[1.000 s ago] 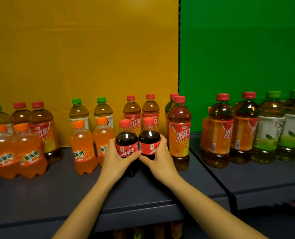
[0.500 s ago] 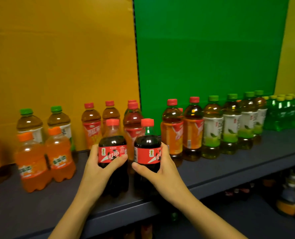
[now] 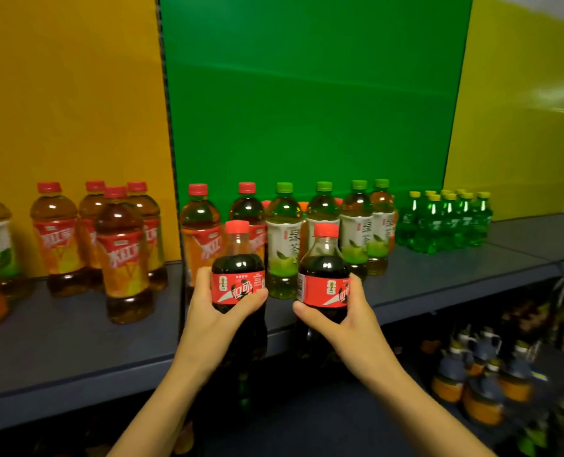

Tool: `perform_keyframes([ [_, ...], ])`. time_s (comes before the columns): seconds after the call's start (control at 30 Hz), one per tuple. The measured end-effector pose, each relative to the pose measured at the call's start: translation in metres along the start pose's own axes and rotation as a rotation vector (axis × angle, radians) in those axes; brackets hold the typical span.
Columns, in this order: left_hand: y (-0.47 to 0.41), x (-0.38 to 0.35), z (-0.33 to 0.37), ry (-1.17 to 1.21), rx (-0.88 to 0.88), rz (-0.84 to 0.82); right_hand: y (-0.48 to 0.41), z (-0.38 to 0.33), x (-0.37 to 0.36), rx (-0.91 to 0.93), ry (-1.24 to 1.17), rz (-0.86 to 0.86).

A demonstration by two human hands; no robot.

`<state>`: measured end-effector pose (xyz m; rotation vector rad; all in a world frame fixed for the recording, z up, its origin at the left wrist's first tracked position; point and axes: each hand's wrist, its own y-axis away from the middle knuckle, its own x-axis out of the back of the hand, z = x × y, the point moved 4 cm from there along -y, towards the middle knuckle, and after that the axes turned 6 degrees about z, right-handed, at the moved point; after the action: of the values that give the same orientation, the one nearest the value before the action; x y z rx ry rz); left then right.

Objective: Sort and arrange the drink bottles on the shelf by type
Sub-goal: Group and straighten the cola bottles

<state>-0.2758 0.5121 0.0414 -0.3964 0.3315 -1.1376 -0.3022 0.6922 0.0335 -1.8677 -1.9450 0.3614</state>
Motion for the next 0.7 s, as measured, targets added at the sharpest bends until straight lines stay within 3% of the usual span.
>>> perform_keyframes([
  [0.33,0.008,-0.108,-0.011,-0.034,0.008,-0.021,-0.017,0.026,0.099,-0.003,0.038,0.060],
  [0.7,-0.035,-0.186,-0.042,-0.054,-0.037,-0.058,-0.082,0.061,0.150,0.020,0.077,0.096],
])
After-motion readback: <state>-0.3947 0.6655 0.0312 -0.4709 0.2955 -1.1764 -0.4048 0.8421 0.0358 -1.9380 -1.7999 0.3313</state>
